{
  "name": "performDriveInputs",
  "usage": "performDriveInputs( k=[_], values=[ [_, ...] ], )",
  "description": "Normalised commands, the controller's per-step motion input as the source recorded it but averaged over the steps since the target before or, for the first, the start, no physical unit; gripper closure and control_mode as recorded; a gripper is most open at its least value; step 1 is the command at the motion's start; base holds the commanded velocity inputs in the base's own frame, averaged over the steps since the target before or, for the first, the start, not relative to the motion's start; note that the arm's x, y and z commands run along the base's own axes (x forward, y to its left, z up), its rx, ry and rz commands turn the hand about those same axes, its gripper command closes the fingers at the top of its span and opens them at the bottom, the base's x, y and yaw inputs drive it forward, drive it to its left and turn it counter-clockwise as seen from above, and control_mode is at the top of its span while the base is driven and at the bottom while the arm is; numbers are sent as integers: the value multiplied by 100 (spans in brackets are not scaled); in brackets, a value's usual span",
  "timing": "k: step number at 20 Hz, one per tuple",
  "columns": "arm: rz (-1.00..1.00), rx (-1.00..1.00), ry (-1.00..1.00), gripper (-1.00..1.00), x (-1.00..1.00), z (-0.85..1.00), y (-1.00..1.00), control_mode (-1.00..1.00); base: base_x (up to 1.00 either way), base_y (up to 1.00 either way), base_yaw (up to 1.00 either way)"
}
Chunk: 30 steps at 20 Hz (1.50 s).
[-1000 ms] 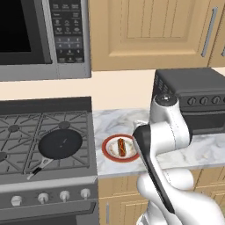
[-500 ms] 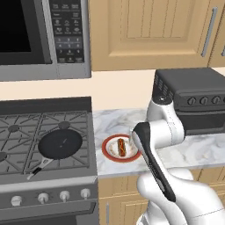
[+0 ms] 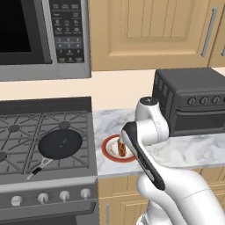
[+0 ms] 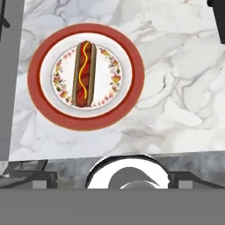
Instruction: Place the cold items (broccoli and cucumber) from the fridge in one tupperware on the dining counter. Place the warm items (kebab skewer and hot dog) in the stove area in another tupperware.
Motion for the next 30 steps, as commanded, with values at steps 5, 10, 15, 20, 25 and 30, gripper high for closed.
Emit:
performDriveInputs(
  k=[5, 10, 15, 20, 25, 30],
  values=[
    [0, 0, 5, -100, 63, -33, 1, -100, 0, 0, 0],
    [0, 0, 12, -100, 45, -45, 18, -100, 0, 0, 0],
    [0, 0, 6, -100, 42, -25, 39, -100, 0, 0, 0],
    [0, 0, 0, -100, 38, -39, 12, -100, 0, 0, 0],
    [0, 1, 0, -100, 18, -50, -14, -100, 0, 0, 0],
    [0, 1, -2, -100, 19, -27, -14, -100, 0, 0, 0]
  ],
)
